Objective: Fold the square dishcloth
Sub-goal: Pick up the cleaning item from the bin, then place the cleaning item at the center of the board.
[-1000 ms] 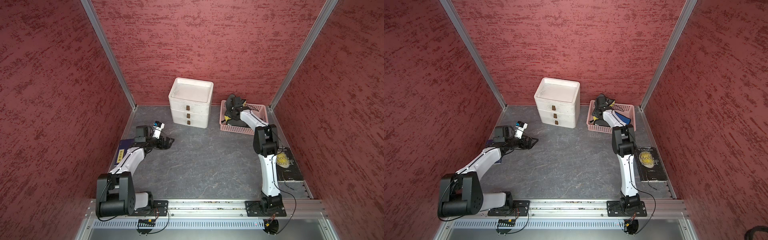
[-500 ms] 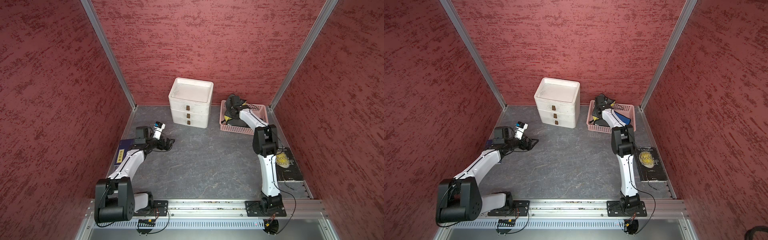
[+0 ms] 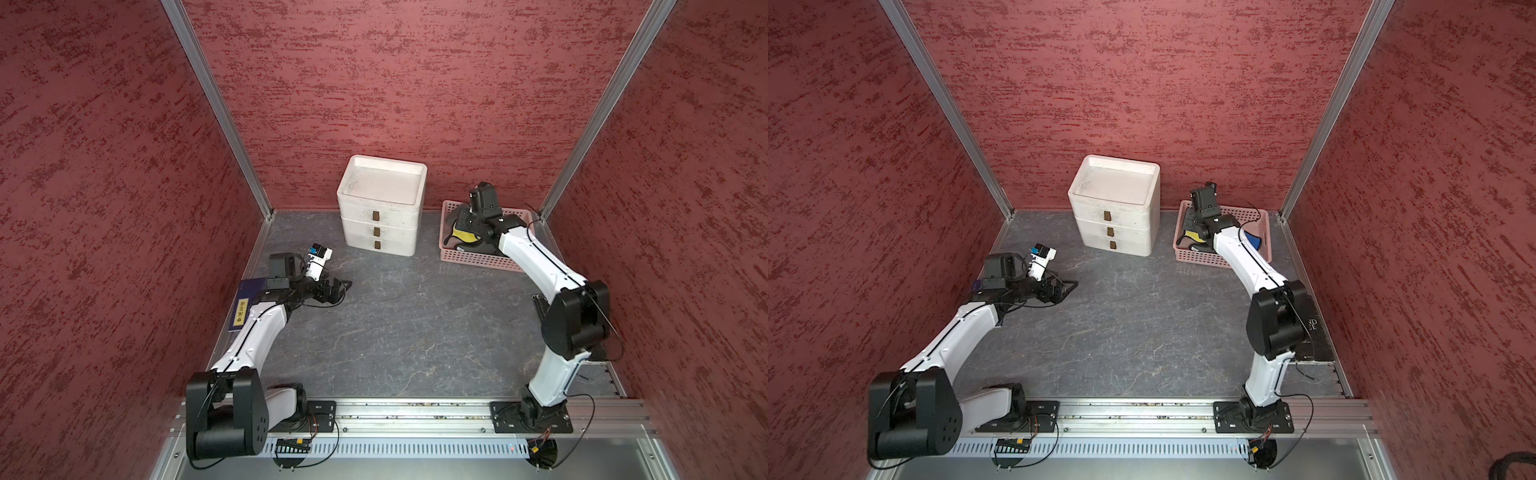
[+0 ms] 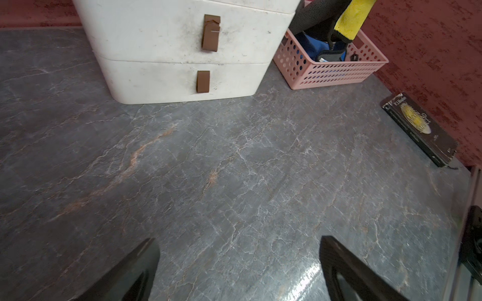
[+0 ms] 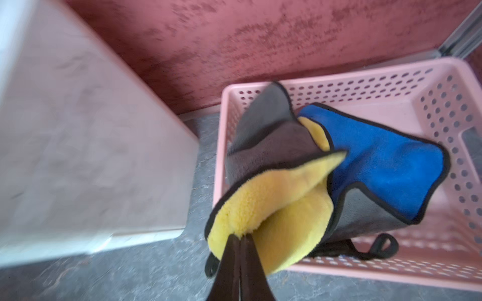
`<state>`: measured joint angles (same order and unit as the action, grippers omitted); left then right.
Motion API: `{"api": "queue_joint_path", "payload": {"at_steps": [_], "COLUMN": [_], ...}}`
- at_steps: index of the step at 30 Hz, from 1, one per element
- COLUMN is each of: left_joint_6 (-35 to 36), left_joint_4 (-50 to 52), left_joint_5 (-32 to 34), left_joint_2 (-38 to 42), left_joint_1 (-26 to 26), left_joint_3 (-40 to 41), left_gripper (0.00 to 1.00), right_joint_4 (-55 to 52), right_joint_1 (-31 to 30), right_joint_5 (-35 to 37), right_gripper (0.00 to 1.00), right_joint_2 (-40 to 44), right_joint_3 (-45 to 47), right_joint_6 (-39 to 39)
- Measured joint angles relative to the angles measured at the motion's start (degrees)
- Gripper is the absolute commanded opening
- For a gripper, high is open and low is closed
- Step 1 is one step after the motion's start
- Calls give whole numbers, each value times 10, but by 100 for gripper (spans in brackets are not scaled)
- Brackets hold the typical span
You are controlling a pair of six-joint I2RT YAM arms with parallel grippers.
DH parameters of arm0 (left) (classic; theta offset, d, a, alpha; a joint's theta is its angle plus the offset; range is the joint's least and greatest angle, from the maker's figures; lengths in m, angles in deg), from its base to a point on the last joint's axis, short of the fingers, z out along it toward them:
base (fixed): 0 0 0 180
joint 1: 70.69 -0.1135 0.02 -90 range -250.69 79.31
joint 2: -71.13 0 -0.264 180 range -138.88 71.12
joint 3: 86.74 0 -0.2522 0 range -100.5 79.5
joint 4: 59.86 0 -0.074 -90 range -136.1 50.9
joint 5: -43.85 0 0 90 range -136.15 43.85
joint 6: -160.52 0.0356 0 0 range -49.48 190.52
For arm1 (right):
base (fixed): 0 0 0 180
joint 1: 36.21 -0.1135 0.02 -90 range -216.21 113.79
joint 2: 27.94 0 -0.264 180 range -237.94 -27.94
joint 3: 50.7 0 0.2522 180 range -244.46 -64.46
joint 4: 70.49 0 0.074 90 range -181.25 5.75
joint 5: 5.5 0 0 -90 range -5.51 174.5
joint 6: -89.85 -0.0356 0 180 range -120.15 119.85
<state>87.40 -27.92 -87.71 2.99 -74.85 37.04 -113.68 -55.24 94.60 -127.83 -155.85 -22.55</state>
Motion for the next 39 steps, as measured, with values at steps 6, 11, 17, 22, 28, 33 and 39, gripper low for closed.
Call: {"api": "queue_joint_path", "payload": {"at_steps": [6, 11, 17, 22, 28, 33, 39], "left_joint_6": [32, 69, 91, 108, 144, 193, 231], "left_joint_4": [63, 117, 153, 174, 201, 231, 224], "left_joint_5": [-42, -57, -66, -77, -78, -36, 119], "left_joint_2": [43, 73, 105, 111, 106, 79, 33], "left_joint_1": [1, 2, 2, 2, -1, 41, 233], "left_joint_3": [-25, -36, -36, -36, -36, -33, 9], "left_gripper": [100, 100, 100, 100, 100, 100, 94], "right_joint_4": [5, 10, -17, -23, -11, 28, 26], "right_joint_1": [-101, -227, -294, -300, -294, -258, -185], "right_joint_5": [4, 4, -81, -146, -170, -178, -145], "right_gripper": [0, 0, 0, 0, 0, 0, 0], "right_joint_2": [123, 189, 197, 123, 49, 45, 65], "right_joint_3": [52, 51, 27, -15, -7, 127, 300], "right_joint_6": [11, 15, 33, 22, -9, -56, -90]}}
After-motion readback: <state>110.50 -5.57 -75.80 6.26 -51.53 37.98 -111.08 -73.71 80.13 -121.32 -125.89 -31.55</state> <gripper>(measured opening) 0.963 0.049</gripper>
